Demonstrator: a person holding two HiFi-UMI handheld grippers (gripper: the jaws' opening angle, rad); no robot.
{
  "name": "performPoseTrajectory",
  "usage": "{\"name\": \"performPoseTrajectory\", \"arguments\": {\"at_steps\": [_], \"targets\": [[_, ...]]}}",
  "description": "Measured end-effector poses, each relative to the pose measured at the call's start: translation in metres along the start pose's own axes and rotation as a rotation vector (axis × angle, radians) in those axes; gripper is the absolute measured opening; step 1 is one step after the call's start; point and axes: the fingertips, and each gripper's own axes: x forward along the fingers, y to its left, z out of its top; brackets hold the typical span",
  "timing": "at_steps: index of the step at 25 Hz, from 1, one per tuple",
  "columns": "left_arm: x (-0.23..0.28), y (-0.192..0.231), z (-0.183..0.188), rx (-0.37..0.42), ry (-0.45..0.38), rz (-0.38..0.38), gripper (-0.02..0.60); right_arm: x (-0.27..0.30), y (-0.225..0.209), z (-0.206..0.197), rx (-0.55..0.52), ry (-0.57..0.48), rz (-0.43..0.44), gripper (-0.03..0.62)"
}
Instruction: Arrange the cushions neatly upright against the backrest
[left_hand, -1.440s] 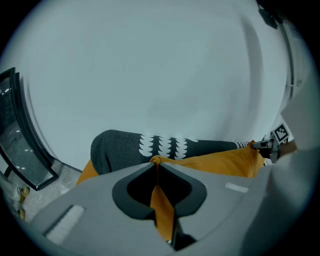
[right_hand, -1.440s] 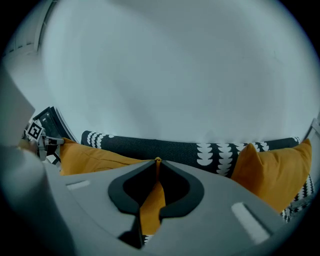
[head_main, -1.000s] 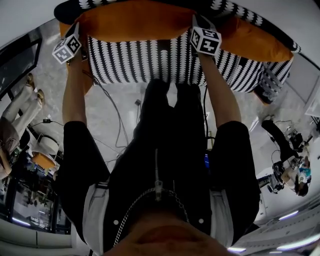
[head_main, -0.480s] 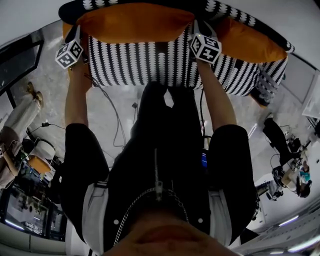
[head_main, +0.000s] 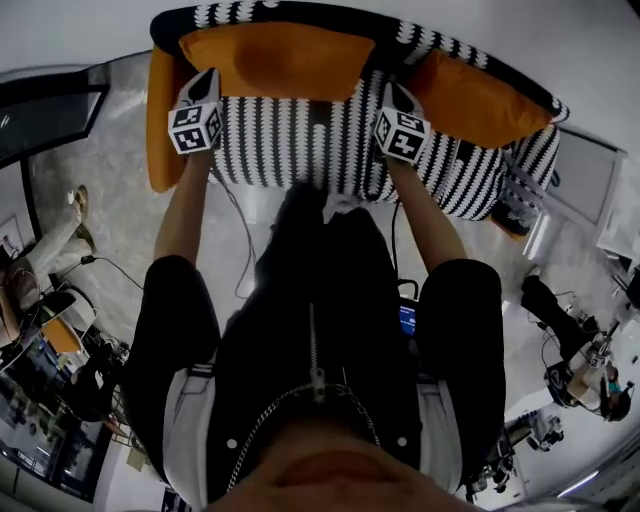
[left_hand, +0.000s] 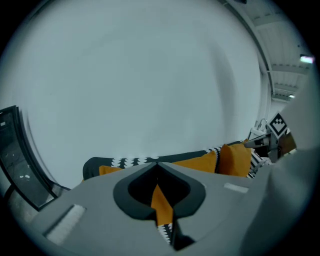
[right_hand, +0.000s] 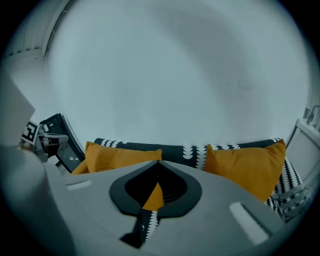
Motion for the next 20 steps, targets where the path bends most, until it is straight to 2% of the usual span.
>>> {"name": "performPoseTrajectory", "arguments": {"at_steps": [3,7,11,16,20], "targets": [[-0.022,-0.05,-0.002,0.019,-0.009,-0.031,0.01,-0.032,-0.005,-0.013,-0.01,-0.014,0.02,0.003],[-0.057,-0.108,-0.018,0.007,-0.015,-0.056,0.009,-0.078,-0.005,-0.035,-0.029,-0.035,0.062,0.003],[-0.093,-0.175,-0.03,0.047,-0.043,-0.086,0.009,-0.129,-0.012,-0.054,-0.029,-0.078,0.09,0.002],[-0.134,-0.269,-0.033,0.063,-0.073,-0.132,0.009,-0.191,-0.036,-0.079,-0.072,-0.124,0.124,0.002],[-0.166,-0.322,-0.026,0.084,-0.094,-0.192,0.009,-0.234,-0.043,-0.09,-0.037,-0.138,0.117,0.002]]}}
